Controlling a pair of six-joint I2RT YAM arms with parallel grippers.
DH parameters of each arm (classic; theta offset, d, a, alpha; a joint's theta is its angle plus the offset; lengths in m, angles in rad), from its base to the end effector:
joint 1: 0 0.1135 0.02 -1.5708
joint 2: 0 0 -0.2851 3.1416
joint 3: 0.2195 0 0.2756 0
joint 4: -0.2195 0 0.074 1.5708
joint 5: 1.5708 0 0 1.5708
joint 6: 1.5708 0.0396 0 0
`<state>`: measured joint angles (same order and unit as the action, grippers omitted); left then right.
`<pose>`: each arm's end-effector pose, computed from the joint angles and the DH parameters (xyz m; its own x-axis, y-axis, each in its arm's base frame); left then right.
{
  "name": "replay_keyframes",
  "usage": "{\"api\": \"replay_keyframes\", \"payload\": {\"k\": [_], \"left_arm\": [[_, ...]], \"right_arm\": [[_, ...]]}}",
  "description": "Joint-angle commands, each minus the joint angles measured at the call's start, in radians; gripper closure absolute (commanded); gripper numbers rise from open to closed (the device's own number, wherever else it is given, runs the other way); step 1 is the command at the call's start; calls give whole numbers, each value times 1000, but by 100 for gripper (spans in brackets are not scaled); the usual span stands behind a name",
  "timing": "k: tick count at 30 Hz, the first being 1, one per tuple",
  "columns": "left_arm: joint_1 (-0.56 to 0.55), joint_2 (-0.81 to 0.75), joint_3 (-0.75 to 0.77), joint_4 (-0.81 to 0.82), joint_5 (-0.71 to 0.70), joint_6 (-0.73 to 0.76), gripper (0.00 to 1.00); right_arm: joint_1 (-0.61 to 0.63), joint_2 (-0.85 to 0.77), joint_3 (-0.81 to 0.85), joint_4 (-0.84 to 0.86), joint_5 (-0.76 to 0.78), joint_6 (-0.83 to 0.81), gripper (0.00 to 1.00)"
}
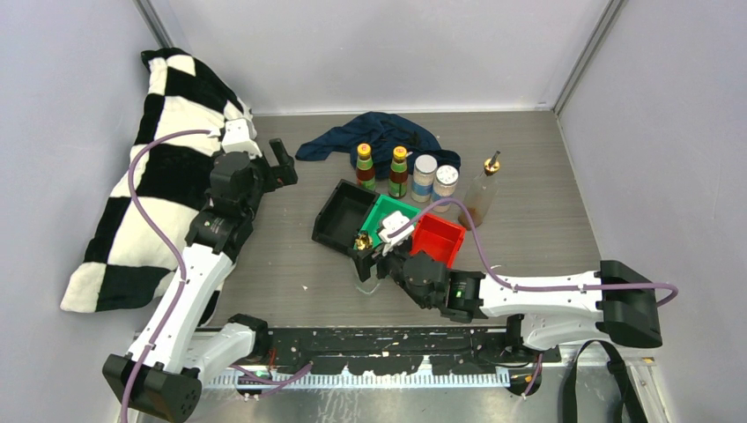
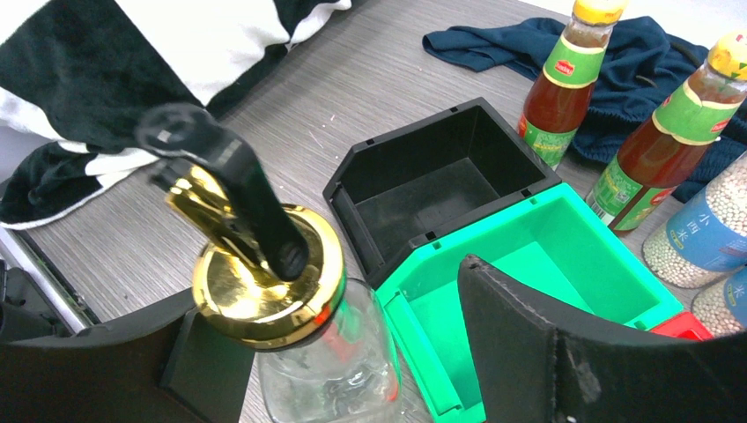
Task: Organize the condiment bottles
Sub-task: Pick up the bottle from the center of the board.
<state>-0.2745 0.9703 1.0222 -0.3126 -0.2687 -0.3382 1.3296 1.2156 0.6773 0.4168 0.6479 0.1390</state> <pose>0.2269 -0.0530 0.3937 -0.2388 -0.2651 -0.9342 -0.0687 0.9642 -0.2560 0.0918 0.2733 0.2816 -0.1161 -0.0096 -0.9932 -0.6211 0.7810 0.0651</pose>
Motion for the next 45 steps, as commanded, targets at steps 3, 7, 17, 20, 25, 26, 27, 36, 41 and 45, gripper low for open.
{"api": "replay_keyframes", "payload": {"k": [3, 7, 17, 20, 25, 26, 27, 36, 41, 45], "left_arm": [[4, -27, -5, 20, 3, -10, 0], [4, -30, -6, 19, 1, -8, 0], [4, -37, -10, 17, 0, -10, 0], [4, -37, -10, 19, 0, -10, 0], [4, -36, -11, 17, -2, -11, 0], [4, -37, -11, 17, -3, -10, 0], [4, -38, -11, 18, -5, -10, 0], [4, -39, -15, 15, -23, -7, 0], [4, -39, -17, 15, -30, -9, 0], [4, -39, -18, 15, -33, -10, 0]], "right_arm": [[36, 3, 86, -27, 57, -19, 22], [54, 21, 111, -50, 73, -41, 31], [60, 31, 137, -100, 70, -29, 60], [62, 30, 141, -107, 71, -30, 70], [64, 31, 156, -118, 70, -38, 95], [64, 33, 159, -120, 70, -38, 99], [65, 32, 161, -123, 68, -41, 100], [67, 28, 187, -138, 40, -61, 100], [69, 25, 208, -147, 19, -79, 100], [68, 23, 229, -159, -1, -92, 100]]}}
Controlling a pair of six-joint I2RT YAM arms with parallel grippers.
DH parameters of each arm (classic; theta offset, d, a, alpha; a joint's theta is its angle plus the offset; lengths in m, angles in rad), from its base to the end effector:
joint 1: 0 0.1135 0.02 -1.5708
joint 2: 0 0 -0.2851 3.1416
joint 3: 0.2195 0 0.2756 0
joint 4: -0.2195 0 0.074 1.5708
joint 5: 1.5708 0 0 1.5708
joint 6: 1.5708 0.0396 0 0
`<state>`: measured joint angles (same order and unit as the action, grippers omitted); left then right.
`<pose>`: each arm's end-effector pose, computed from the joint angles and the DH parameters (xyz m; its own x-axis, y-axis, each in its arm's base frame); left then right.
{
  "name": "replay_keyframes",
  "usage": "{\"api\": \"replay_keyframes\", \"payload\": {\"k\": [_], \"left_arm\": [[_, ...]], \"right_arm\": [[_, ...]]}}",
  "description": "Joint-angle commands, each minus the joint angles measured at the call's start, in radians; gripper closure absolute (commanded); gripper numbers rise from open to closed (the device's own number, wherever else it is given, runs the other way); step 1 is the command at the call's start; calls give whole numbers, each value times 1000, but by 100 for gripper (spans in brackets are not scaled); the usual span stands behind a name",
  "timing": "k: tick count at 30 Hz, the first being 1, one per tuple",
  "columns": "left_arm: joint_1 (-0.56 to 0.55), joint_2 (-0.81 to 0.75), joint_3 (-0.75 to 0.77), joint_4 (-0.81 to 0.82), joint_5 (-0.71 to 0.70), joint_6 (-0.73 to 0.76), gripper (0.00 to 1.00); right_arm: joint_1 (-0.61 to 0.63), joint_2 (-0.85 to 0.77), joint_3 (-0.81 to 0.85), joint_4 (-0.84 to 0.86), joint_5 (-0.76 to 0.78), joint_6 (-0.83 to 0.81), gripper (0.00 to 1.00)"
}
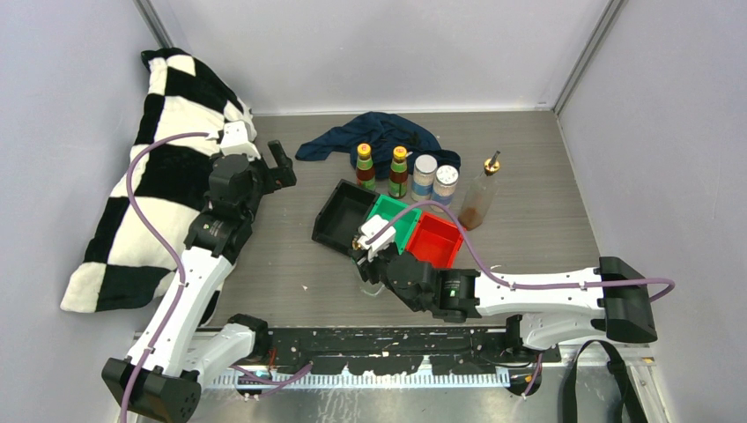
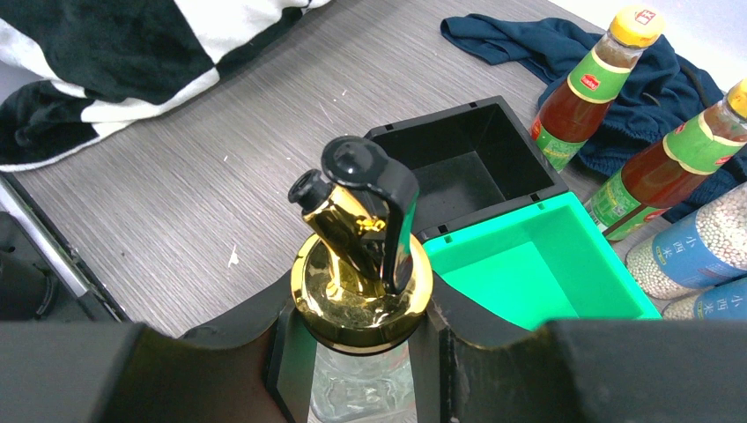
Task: Organize the condiment bottles
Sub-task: Pick up the bottle from the center of the board.
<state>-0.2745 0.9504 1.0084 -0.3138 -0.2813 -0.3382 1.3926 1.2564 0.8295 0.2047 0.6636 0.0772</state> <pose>0.2222 -0.0511 0.3926 -0.2304 -0.2663 -0.9360 -0.0790 0.9638 -0.2547 0.0779 0.2950 0.3047 -0.0905 -0.1599 -0.9830 -0.6638 0.7455 -0.0601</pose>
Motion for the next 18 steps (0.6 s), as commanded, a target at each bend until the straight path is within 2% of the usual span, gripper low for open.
{"api": "replay_keyframes", "payload": {"k": [1, 18], "left_arm": [[4, -19, -5, 16, -22, -10, 0], [4, -19, -6, 16, -30, -10, 0]], "right_arm": [[6, -17, 80, 53, -20, -32, 100], [4, -26, 110, 94, -76, -52, 100]]}}
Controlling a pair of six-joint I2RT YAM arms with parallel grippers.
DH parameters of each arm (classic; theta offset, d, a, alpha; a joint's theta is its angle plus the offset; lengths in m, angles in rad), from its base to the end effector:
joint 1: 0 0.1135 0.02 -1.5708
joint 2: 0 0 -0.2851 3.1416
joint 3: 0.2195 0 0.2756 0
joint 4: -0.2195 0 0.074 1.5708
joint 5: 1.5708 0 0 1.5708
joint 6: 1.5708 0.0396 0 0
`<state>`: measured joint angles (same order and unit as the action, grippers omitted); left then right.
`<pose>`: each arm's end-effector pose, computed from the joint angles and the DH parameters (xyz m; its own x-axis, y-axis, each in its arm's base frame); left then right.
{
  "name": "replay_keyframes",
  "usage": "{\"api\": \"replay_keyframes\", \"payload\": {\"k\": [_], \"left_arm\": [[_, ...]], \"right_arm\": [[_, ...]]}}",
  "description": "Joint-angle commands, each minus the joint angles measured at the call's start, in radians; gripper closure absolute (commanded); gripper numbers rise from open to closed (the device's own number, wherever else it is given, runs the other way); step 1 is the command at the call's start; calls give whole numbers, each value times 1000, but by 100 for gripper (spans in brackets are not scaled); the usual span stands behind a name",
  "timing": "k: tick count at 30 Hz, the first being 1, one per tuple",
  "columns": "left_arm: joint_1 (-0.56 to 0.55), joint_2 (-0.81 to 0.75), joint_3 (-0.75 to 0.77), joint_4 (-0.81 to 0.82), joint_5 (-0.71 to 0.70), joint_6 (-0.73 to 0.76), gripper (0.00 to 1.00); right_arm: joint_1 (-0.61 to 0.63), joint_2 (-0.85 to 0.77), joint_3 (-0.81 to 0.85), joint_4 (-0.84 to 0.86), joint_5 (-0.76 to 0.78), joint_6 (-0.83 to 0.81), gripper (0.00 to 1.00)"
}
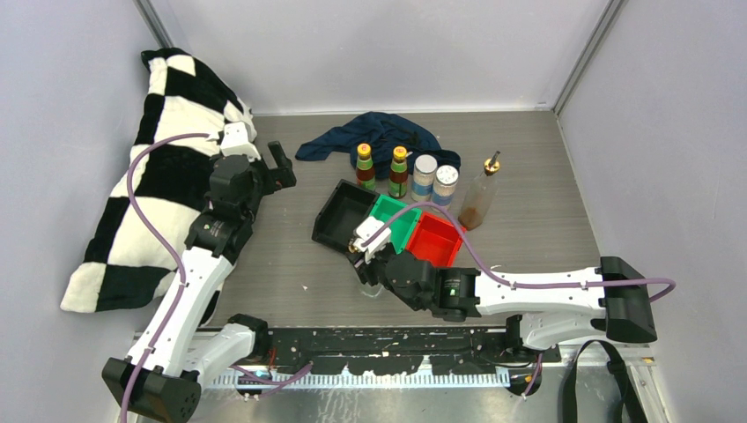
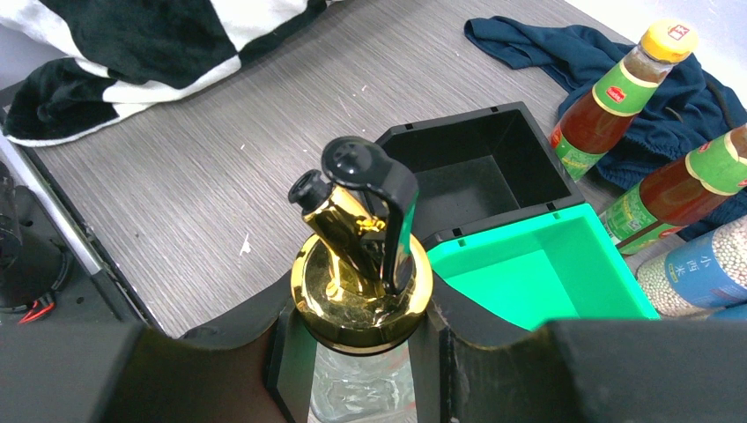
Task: Organize the condiment bottles
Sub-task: Pick up the bottle from the center of the board, then place the bottle in the storage box.
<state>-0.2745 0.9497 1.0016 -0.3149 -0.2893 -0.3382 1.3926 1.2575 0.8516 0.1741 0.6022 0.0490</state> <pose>0.2222 -0.0509 0.3901 -0.2343 -0.2644 -0.9355 -0.0881 0.9641 -0.2504 0.0764 0.2979 0.3092 -0.0756 -0.1921 -0.9785 -0.7105 0.6989 -0.0823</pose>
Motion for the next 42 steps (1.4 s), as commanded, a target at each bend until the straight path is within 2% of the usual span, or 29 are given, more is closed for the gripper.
{"api": "replay_keyframes", "payload": {"k": [1, 18, 42], "left_arm": [[4, -18, 0, 17, -23, -10, 0], [4, -13, 1, 13, -35, -7, 0], [15, 16, 12, 5, -60, -7, 0]], "right_arm": [[2, -28, 91, 130, -21, -24, 100], [-121, 52, 258, 122, -220, 0, 100], [-463, 284, 530, 117, -616, 82, 100]]}}
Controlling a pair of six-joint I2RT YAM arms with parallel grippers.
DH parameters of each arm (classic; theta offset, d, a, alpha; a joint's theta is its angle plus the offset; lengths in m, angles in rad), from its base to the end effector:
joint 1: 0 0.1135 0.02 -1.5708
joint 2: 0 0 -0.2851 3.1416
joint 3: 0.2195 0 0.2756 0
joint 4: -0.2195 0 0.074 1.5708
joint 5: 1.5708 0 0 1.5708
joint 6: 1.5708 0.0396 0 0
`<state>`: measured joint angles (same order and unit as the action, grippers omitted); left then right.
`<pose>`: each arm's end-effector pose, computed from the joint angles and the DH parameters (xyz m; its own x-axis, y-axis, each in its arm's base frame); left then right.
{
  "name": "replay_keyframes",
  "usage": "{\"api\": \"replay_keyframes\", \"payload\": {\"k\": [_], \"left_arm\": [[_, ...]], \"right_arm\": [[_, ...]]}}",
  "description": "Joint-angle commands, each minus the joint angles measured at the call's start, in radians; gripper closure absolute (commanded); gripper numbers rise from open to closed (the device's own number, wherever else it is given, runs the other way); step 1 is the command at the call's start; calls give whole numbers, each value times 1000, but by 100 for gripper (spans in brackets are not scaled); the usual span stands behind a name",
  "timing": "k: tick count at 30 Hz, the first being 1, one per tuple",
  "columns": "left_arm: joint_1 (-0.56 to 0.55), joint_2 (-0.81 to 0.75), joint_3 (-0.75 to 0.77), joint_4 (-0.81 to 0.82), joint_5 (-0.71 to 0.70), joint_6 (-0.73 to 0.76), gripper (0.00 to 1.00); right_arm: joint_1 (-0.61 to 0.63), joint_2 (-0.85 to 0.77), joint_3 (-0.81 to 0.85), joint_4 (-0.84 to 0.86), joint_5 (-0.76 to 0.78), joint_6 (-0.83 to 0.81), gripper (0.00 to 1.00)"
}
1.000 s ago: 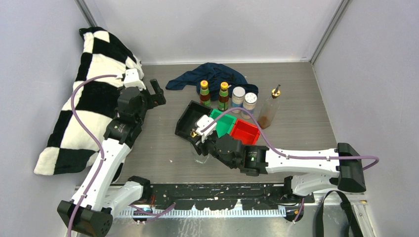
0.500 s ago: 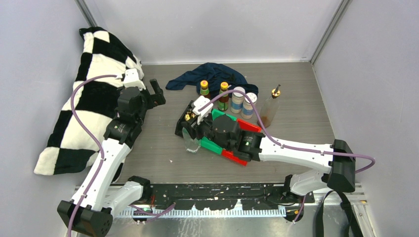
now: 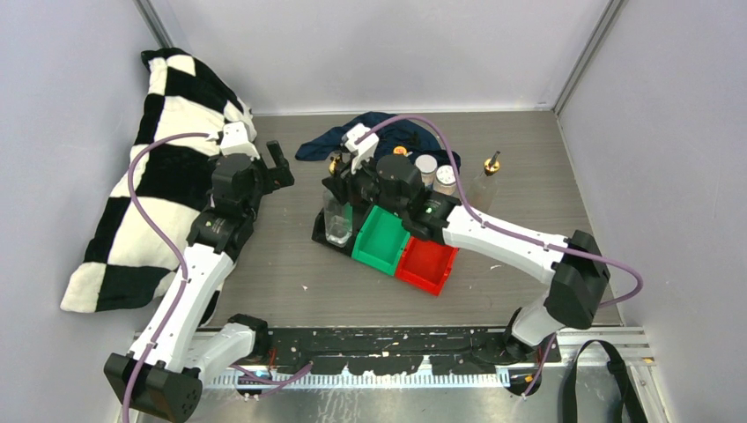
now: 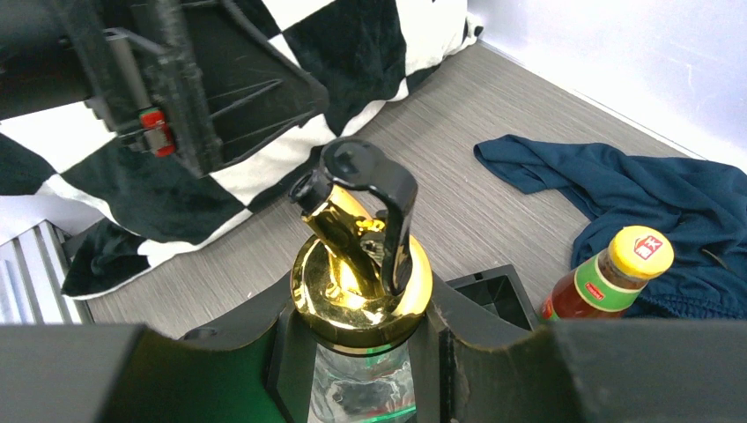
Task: Organize the condiment bottles
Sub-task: Place the bottle in the storage box.
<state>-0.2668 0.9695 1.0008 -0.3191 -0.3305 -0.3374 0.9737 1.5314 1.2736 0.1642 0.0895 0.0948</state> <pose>0.2277 -0.0489 0.3854 -0.2416 -0.2586 -0.9353 -0.1385 0.9632 -0.2305 0.2262 0.3264 0.3772 -0.1255 -0.0170 -0.9919 -0.7652 0.6381 0.0859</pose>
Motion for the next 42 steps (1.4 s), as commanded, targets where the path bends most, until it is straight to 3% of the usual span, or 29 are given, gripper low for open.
{"api": "replay_keyframes", "payload": {"k": [1, 22, 42], "left_arm": [[8, -5, 13, 8, -19, -8, 0], [15, -28, 13, 3, -18, -23, 0], [28, -24, 11, 9, 8, -40, 0]], "right_arm": [[-55, 22, 121, 128, -121, 39, 100], [-178, 236, 318, 83, -311, -84, 100], [-264, 246, 214, 218, -462, -164, 100]]}}
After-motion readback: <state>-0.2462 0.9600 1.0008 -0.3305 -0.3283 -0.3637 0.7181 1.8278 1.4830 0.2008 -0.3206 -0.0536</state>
